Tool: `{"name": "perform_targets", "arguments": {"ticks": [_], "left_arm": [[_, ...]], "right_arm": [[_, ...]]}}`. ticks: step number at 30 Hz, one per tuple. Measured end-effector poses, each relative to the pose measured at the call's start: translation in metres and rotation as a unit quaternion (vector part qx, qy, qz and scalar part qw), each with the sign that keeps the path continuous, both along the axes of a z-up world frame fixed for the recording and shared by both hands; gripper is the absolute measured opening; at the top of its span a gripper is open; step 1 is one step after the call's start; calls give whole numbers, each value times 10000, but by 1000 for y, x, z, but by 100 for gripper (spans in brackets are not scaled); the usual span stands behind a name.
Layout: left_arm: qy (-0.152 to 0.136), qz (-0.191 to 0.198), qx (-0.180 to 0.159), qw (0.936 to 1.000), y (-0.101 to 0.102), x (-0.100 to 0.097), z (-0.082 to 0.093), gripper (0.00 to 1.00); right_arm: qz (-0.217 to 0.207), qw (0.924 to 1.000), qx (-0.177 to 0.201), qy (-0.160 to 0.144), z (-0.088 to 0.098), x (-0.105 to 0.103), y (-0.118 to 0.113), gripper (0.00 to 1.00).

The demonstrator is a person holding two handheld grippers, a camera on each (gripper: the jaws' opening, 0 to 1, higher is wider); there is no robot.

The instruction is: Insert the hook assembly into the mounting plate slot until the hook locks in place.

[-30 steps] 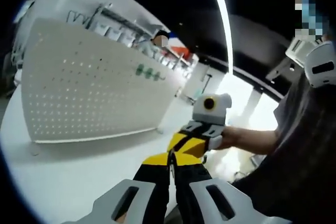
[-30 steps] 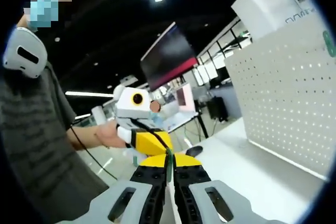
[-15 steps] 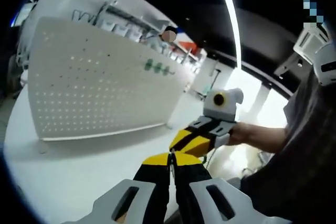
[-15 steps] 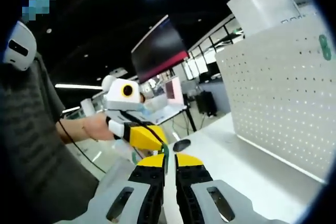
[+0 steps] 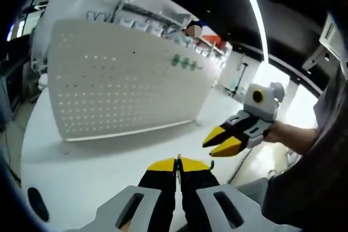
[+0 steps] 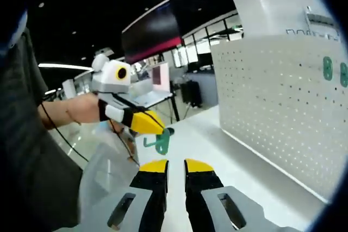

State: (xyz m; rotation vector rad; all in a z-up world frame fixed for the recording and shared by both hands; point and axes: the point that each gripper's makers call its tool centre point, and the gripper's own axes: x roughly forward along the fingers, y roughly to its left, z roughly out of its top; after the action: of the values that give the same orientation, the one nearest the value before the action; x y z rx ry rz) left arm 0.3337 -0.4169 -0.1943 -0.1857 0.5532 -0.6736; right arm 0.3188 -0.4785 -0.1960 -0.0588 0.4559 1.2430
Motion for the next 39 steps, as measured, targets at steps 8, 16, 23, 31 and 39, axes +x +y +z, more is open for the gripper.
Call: {"name": "perform_targets", "arguments": {"ticks": [8,16,23,31,39], "left_arm": [[91,545,124,9984,23,6,-4,1],[146,887,324,9954,38,7,-9,1],[83,1014,227,9946,37,8,-2,1],[55,947,-172,9953,15,9,10,1],[6,869,-109,9962,9,9,14,1]], "right_arm": [[-211,9975,-329,-584,11,-9,2,10],[-613,9961,-260,-578,19,-4,0,11],[-609,9950,-251,-748,24,-11,15,12],[-387,9932,-382,-1027,27,-15,44,12],[-410,9909,-502,-1184,31,-5,48,12]]}}
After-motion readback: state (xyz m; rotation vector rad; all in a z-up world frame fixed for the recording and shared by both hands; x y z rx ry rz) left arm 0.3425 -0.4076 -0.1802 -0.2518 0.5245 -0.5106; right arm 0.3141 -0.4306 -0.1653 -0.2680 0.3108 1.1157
